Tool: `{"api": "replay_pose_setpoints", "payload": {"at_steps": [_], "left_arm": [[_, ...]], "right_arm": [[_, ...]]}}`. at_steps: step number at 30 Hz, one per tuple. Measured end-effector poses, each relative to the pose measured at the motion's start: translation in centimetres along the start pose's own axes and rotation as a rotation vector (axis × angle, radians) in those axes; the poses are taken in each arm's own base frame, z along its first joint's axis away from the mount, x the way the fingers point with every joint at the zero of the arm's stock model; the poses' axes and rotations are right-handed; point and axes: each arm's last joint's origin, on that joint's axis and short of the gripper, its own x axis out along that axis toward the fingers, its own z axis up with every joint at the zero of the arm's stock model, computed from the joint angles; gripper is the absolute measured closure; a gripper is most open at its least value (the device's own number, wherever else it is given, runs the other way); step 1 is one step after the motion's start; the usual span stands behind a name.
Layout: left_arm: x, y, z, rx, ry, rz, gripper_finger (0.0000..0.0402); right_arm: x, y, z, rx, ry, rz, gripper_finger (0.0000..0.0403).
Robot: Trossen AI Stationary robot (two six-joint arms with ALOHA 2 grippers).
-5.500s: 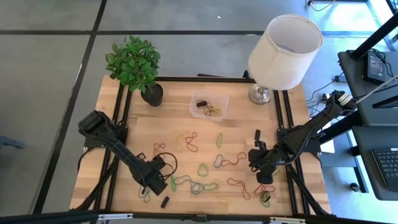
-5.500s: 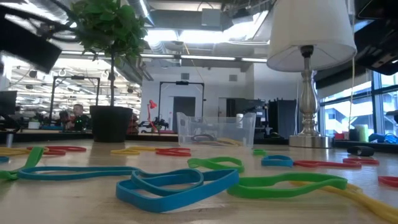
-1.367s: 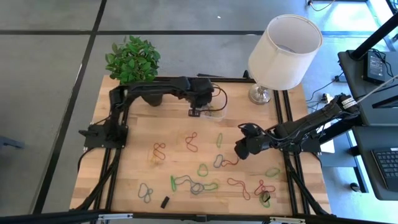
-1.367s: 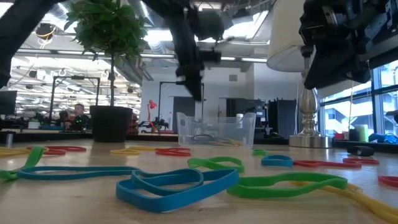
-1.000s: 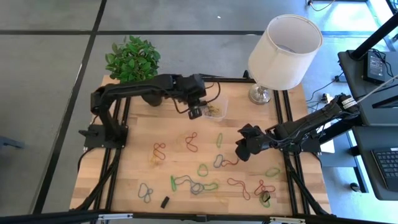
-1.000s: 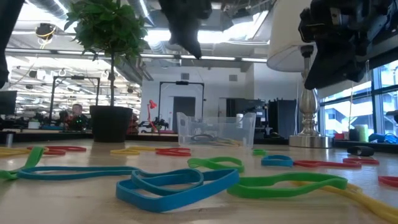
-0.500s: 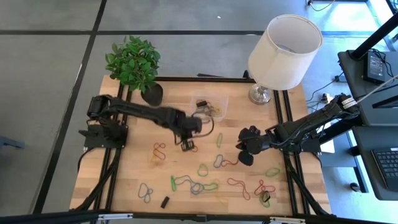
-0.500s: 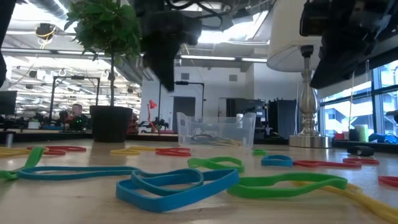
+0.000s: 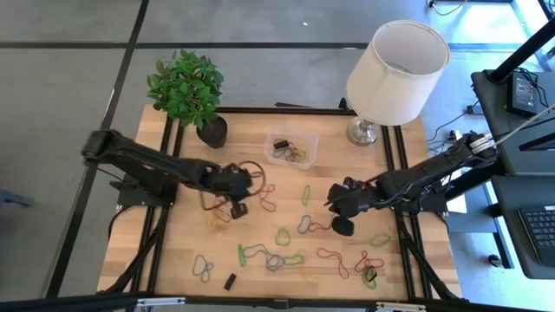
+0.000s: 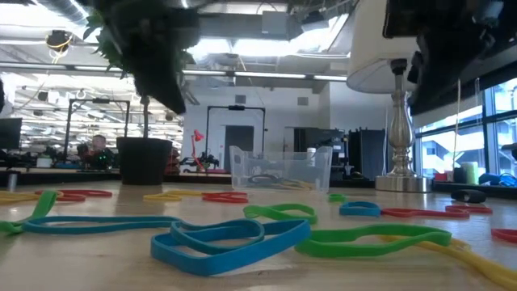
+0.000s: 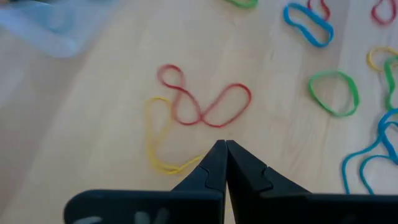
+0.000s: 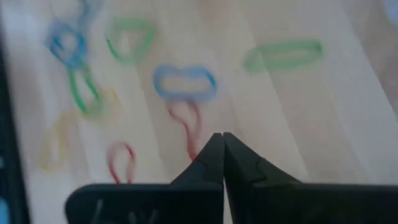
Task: Pick and place rubber bands into bin
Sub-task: Put the red rubber band into the transparent bin
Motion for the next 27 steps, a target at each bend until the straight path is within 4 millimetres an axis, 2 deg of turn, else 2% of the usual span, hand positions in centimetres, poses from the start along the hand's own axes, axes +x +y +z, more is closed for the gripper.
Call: {"api": "replay_pose_setpoints", "payload": {"at_steps": [4,11,20,27], "left_arm": [[-2.1,1.4,-1.5,0.054,-0.071,0.006,0.0400],[-2.9,3.2,-3.1,0.114,-0.116,-0.028,0.0400],[-3.0,3.5,-2.9,0.147,-0.134,-0.034,0.0400],[-3.0,3.5,-2.9,0.156,-0.136,-0.041,0.0400]], "right_arm": [[1.3,0.4,0.7,-0.098,0.138,-0.079,0.0400],[4.3,1.8,1.6,-0.248,0.255,-0.062,0.0361],[9.0,3.2,1.2,-0.240,0.348,0.031,0.0305],[11.3,3.6,-0.2,-0.218,0.433,-0.032,0.0305]]}}
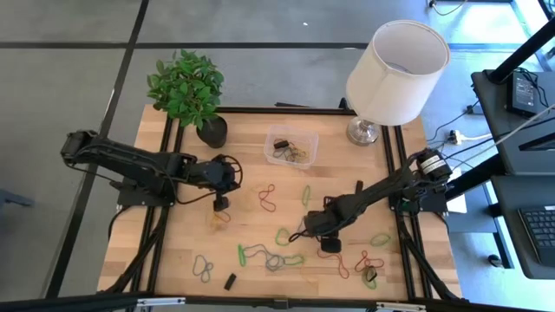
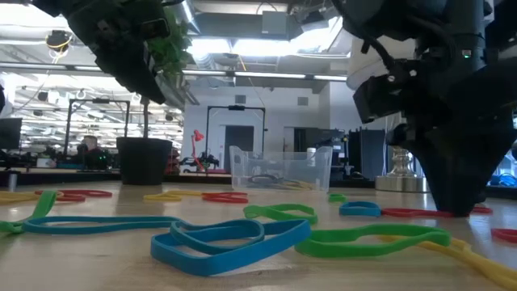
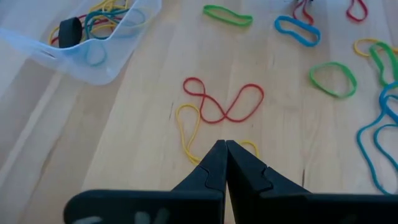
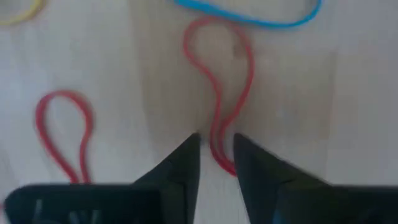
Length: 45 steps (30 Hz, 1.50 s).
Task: Pick and place rubber bands into bin
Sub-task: Put the red rubber band into the transparent bin
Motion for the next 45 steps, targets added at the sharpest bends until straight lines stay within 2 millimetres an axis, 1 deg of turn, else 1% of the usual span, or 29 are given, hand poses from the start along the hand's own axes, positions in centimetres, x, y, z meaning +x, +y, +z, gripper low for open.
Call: {"api": "replay_pose_setpoints", "payload": {"at_steps": [3,7,8,10,12,13,14,17,20,22,24,27,29,32,34,36,38,41,43,45], "left_arm": [[0.0,0.0,0.0,0.000,-0.001,0.000,0.0400],[0.0,0.0,0.0,0.000,0.002,-0.007,0.0400],[0.0,0.0,0.0,0.000,0.001,-0.007,0.0400],[0.0,0.0,0.0,0.000,0.002,-0.007,0.0400],[0.0,0.1,0.0,-0.010,0.003,-0.004,0.0400],[0.0,0.2,0.0,-0.015,0.004,0.001,0.0400],[0.1,0.4,0.0,-0.022,0.005,0.007,0.0400],[0.2,1.0,0.1,-0.044,0.013,0.014,0.0400],[0.2,1.7,0.2,-0.029,0.020,0.015,0.0400],[0.1,2.1,0.3,-0.002,0.017,0.014,0.0400],[0.0,2.5,0.3,0.023,0.021,0.023,0.0400],[-0.3,3.1,0.5,0.048,0.001,0.042,0.0400],[-0.6,3.4,0.6,0.065,-0.013,0.050,0.0400],[-1.1,3.5,0.7,0.076,-0.041,0.054,0.0400],[-1.5,3.5,0.8,0.072,-0.062,0.049,0.0400],[-1.9,3.3,0.8,0.066,-0.075,0.036,0.0400],[-2.1,3.0,0.8,0.064,-0.086,0.023,0.0400],[-2.2,2.5,0.8,0.057,-0.090,0.011,0.0400],[-2.2,2.1,0.7,0.046,-0.092,0.022,0.0400],[-2.3,1.7,0.6,0.055,-0.094,0.027,0.0400]], "right_arm": [[1.0,0.4,-0.2,0.024,0.028,-0.038,0.0325],[1.3,0.8,-0.5,0.070,0.029,-0.057,0.0386],[1.2,0.9,-0.5,0.079,0.024,-0.061,0.0392],[0.7,0.9,-0.7,0.108,0.009,-0.064,0.0393],[-0.4,0.8,-0.9,0.143,-0.014,-0.051,0.0397],[-0.9,0.6,-1.3,0.165,0.006,-0.043,0.0399],[-1.8,0.4,-1.7,0.187,0.015,-0.041,0.0400],[-5.0,0.2,-1.9,0.280,-0.079,0.010,0.0401],[-7.3,-0.5,-2.9,0.364,-0.138,-0.023,0.0401],[-9.4,-0.8,-2.8,0.407,-0.218,-0.013,0.0401],[-11.2,-1.4,-2.6,0.447,-0.260,-0.036,0.0402],[-13.6,-2.7,-1.4,0.463,-0.307,-0.109,0.0402],[-15.5,-3.6,-0.1,0.449,-0.365,-0.134,0.0402],[-17.5,-5.6,2.1,0.423,-0.443,-0.201,0.0402],[-18.8,-7.3,3.7,0.418,-0.488,-0.250,0.0403],[-19.5,-9.2,5.2,0.406,-0.502,-0.292,0.0403],[-19.5,-11.3,6.8,0.401,-0.504,-0.325,0.0403],[-19.0,-14.6,9.0,0.401,-0.498,-0.369,0.0403],[-18.2,-16.7,10.2,0.401,-0.471,-0.379,0.0403],[-16.8,-18.7,11.1,0.402,-0.424,-0.392,0.0403]]}}
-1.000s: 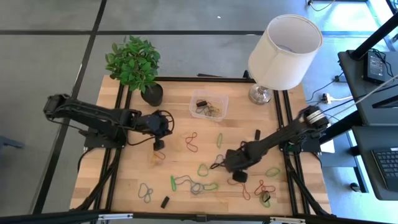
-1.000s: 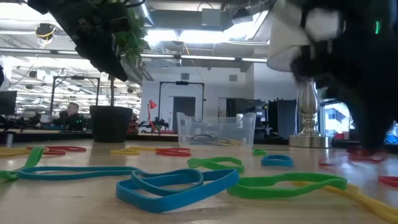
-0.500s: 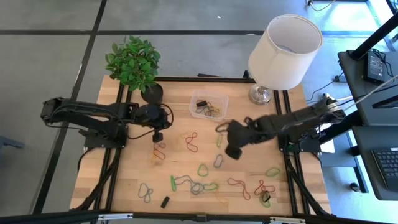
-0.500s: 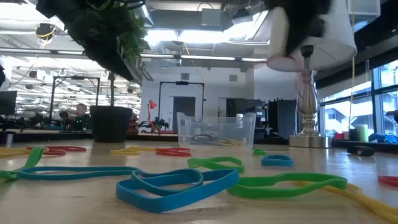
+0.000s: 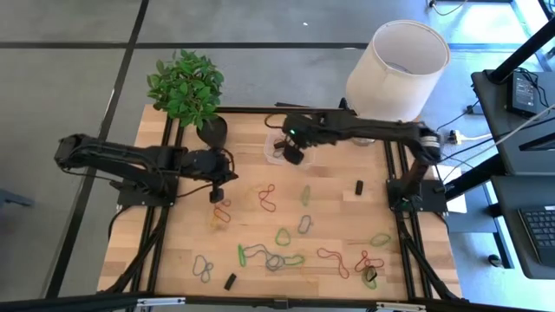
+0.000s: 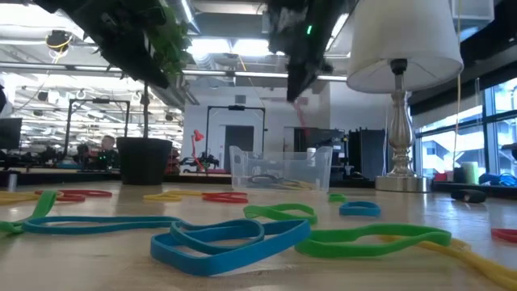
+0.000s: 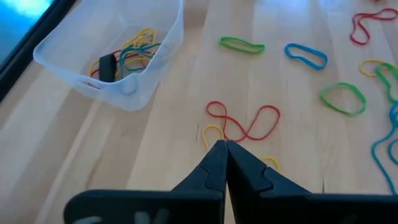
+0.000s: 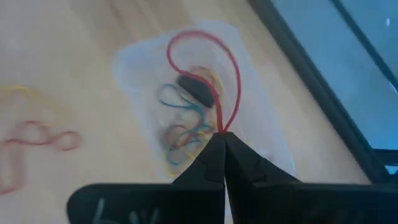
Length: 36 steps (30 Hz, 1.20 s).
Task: Pick and place rubber bands into bin
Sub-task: Put the red rubber band into the transparent bin, then put the yellow rubber band into the transparent bin
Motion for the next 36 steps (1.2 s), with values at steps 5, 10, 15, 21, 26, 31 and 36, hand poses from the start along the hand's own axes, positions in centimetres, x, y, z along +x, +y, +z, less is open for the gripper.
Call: {"api": "replay_pose_setpoints", "payload": {"at_steps": [5,10,15,21,26,31,36], "left_arm": [[-0.2,-1.2,-0.2,0.006,-0.007,-0.015,0.0400],[-0.4,-2.1,-0.4,0.003,-0.014,-0.016,0.0400],[-0.6,-2.7,-0.5,0.022,-0.021,-0.014,0.0400],[-0.7,-3.0,-0.5,0.033,-0.029,-0.009,0.0400],[-0.7,-3.0,-0.5,-0.020,-0.030,-0.009,0.0400],[-0.8,-3.5,-0.6,-0.091,-0.027,-0.025,0.0400],[-0.8,-4.3,-0.8,-0.162,-0.012,-0.007,0.0400]], "right_arm": [[4.5,-1.5,-0.2,0.019,0.136,-0.049,0.0403],[6.4,-1.8,-0.8,0.012,0.234,-0.068,0.0394],[6.5,-1.8,-1.0,0.027,0.253,-0.076,0.0359],[6.3,-2.0,-1.5,0.011,0.310,-0.089,0.0319],[5.4,-1.7,-2.1,-0.014,0.352,-0.096,0.0311],[1.1,-0.7,-2.4,-0.015,0.275,-0.024,0.0334],[-4.0,-0.1,-5.0,-0.048,0.119,0.154,0.0371]]}}
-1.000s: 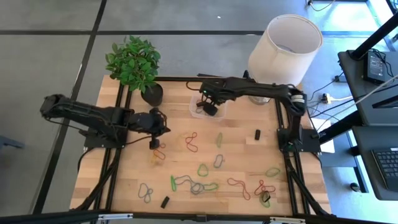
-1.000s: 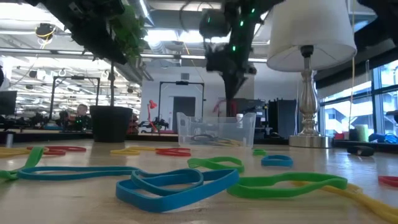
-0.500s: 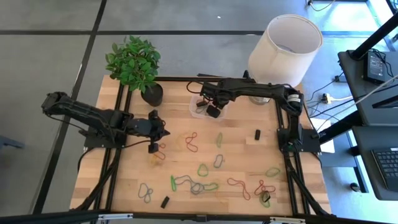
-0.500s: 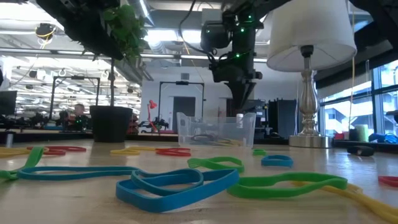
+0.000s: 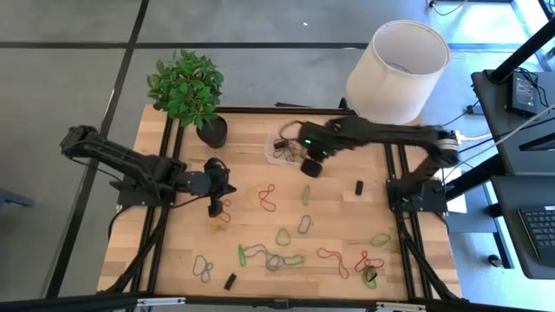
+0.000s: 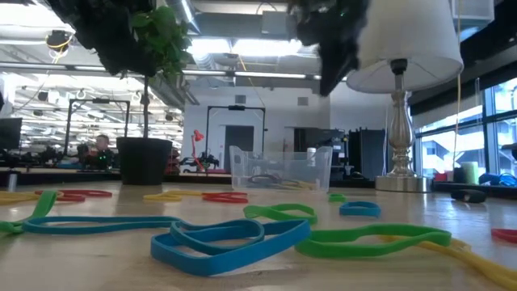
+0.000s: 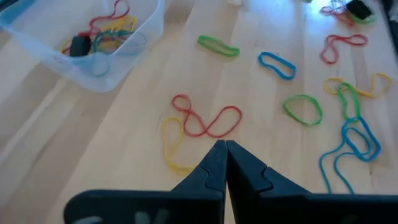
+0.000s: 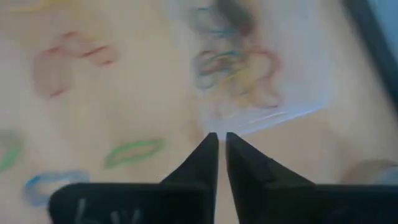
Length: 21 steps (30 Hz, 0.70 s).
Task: Pick and place rubber bands into bin
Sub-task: Put the yellow rubber band into the transparent bin
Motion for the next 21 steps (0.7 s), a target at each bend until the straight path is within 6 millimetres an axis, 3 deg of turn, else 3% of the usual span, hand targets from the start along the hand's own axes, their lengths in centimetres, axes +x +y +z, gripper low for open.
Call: {"api": "replay_pose_setpoints", "payload": {"at_steps": [4,9,14,21], "left_arm": [[-0.2,-1.2,0.8,0.024,0.016,0.027,0.0400],[-0.3,-2.3,1.7,0.011,0.152,0.112,0.0400],[-0.1,-3.0,1.8,-0.055,0.357,0.261,0.0400],[1.0,-3.5,0.9,-0.171,0.553,0.308,0.0382]], "right_arm": [[-1.8,0.7,-4.5,0.039,-0.057,0.139,0.0397],[-2.4,1.8,-10.4,0.114,-0.054,0.219,0.0390],[-1.5,3.0,-14.9,0.122,-0.027,0.281,0.0398],[0.9,4.0,-18.4,0.136,0.021,0.307,0.0391]]}}
